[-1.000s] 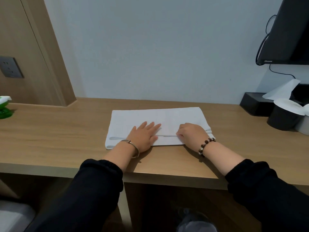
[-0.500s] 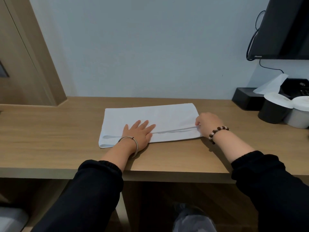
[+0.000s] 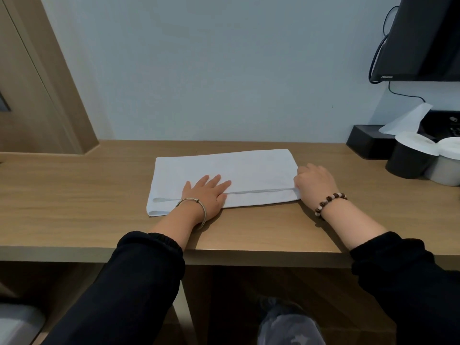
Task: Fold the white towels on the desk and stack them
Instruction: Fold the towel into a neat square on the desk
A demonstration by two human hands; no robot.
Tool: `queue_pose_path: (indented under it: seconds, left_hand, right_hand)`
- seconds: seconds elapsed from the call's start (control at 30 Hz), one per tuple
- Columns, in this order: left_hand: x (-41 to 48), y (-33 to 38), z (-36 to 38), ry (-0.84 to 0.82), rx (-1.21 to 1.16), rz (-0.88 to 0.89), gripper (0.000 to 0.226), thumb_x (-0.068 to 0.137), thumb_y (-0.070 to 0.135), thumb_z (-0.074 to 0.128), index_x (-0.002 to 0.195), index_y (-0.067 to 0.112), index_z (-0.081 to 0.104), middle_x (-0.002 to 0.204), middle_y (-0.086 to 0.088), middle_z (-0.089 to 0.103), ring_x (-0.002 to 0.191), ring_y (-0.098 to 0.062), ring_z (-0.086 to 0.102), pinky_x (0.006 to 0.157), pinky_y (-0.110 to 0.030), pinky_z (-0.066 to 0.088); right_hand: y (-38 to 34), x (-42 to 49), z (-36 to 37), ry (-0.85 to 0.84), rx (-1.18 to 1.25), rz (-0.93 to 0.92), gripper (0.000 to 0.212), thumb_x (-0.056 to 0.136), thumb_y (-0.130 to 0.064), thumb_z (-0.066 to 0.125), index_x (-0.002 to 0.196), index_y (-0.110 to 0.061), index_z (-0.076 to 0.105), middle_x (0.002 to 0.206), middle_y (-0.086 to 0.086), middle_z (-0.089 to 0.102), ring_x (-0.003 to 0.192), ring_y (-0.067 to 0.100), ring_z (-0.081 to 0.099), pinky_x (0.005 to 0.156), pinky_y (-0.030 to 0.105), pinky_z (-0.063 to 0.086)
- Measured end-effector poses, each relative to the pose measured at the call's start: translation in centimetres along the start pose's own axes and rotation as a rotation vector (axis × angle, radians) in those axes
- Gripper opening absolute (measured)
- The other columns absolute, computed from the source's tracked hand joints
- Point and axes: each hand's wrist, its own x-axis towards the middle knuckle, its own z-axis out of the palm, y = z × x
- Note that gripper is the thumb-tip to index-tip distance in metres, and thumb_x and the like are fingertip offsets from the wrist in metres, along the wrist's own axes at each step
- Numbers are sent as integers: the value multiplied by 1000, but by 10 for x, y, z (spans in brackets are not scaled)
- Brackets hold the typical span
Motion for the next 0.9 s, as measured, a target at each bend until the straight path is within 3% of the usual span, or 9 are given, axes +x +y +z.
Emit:
queue_pose_path:
  seconds: [0.2,0.3,0.43,0.53,0.73,0.8,0.9]
  left_hand:
    - [-2,-2,-8,13,-19,23,46,102,42,20,147,44,15,158,13,8,146,-15,4,115,-50,6]
    - [-7,-17,-16,29,23,62,44,102,38,25,147,40,23,156,11,18,144,-14,15,115,-41,20]
    - [-21,-46,-26,35,194,111,49,100,15,32,146,32,26,149,5,35,133,-19,38,106,-37,36]
    - [-33,-71,-33,3,290,41,55,93,3,36,143,25,32,144,2,42,126,-21,47,103,-36,40]
    - [-45,-87,-38,-38,366,-82,44,94,7,37,137,18,37,139,-3,47,120,-24,52,99,-35,43]
    - [-45,-84,-37,-27,364,-104,42,94,9,38,135,17,39,137,-3,48,117,-23,53,96,-33,43]
    - [-48,-74,-40,60,253,-191,43,92,6,40,134,17,44,129,-6,55,111,-26,56,91,-32,44]
  right_hand:
    - [-11,6,-13,-161,-22,67,30,88,2,41,63,-15,40,62,-3,40,58,16,42,55,26,32]
    - [-12,9,-15,-205,3,99,29,87,4,41,65,-16,41,62,-2,43,53,14,40,47,24,30]
    - [-19,8,-18,-194,-39,81,34,90,2,39,63,-18,36,60,-4,40,52,12,34,58,25,30]
    - [-21,8,-17,-165,-63,66,35,91,0,37,62,-19,36,58,-5,40,51,12,33,68,27,30]
    - [-22,6,-8,-134,-61,93,31,91,-2,38,66,-19,39,58,-6,39,48,11,34,60,26,29]
    - [-19,8,-8,-115,-16,116,23,91,-2,38,75,-17,45,60,-5,40,50,13,39,53,25,29]
    - [-14,14,-16,-105,59,141,19,92,-1,38,87,-16,49,71,-4,50,62,17,45,57,26,33]
